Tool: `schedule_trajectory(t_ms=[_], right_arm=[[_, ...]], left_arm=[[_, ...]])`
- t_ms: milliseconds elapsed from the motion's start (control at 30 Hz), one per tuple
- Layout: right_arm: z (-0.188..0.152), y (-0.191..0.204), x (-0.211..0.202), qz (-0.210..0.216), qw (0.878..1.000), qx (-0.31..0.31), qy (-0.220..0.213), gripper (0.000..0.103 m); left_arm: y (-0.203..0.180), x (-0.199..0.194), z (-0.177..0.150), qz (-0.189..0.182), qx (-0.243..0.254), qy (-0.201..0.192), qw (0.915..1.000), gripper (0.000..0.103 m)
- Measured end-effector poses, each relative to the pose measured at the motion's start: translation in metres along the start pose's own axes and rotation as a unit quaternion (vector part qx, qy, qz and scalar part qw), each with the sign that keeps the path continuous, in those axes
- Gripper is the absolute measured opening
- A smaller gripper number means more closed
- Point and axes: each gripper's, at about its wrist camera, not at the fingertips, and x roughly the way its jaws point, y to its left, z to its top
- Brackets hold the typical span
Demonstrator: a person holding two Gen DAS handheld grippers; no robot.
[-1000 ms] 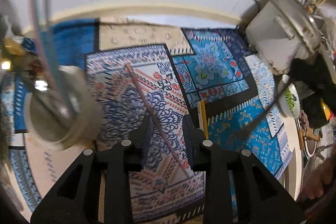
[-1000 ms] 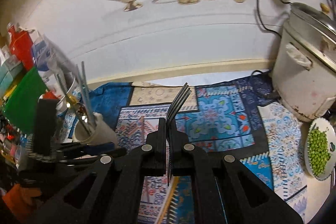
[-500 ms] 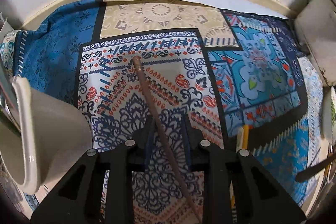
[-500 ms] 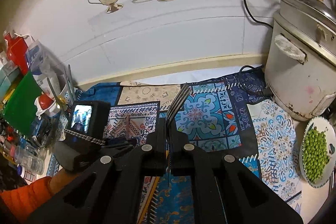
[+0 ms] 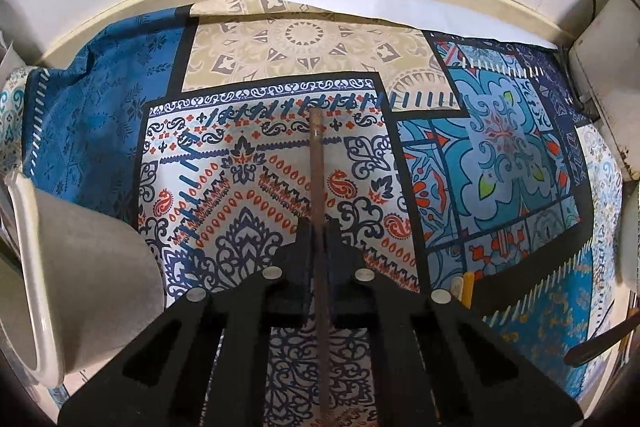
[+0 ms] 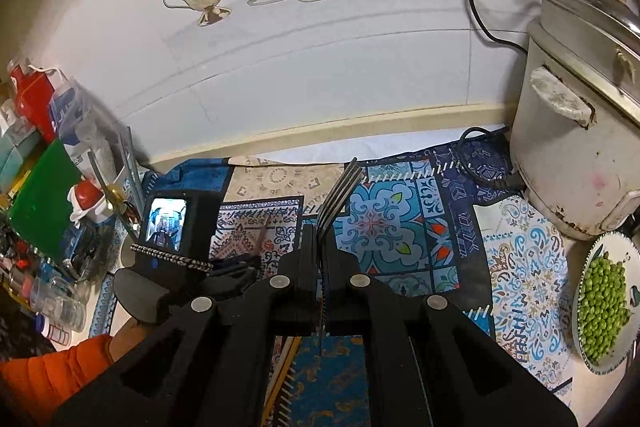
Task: Organize utensils
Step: 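Carry the silver fork to the white cup and lower it in with the right tool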
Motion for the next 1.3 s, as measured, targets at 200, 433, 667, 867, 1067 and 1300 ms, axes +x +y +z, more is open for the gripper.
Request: schedule_trajectory(t_ms=[200, 433, 667, 867, 1067, 1300], right_arm=[[-0.001, 0.002, 0.000, 0.001, 1.000, -0.004, 0.002, 0.002], [-0.002, 0.012, -0.006, 0.007, 1.000, -0.009, -0.005, 0.002], [-0.003, 0.029, -0.014, 0.018, 1.000, -0.016, -0.014, 0.002], [-0.001, 0.050, -0.019, 0.032, 0.999, -0.029, -0.020, 0.002], [0.007, 0.080, -0.018, 0.054, 0.997, -0.056, -0.028, 0.002], [0.022, 0.118, -0.011, 0.085, 0.992, -0.086, -0.042, 0.002]], left_arm=[[-0.001, -0.009, -0.012, -0.024, 0.018, 0.006, 0.9996, 0.004], [0.002, -0.060, -0.039, -0.059, 0.013, -0.033, 0.9976, 0.004], [0.019, -0.125, -0.057, -0.084, -0.003, -0.086, 0.9928, 0.004], [0.043, -0.169, -0.068, -0.087, -0.027, -0.135, 0.9867, 0.004], [0.074, -0.209, -0.068, -0.074, -0.058, -0.195, 0.9763, 0.004], [0.112, -0.242, -0.055, -0.044, -0.089, -0.262, 0.9600, 0.004]])
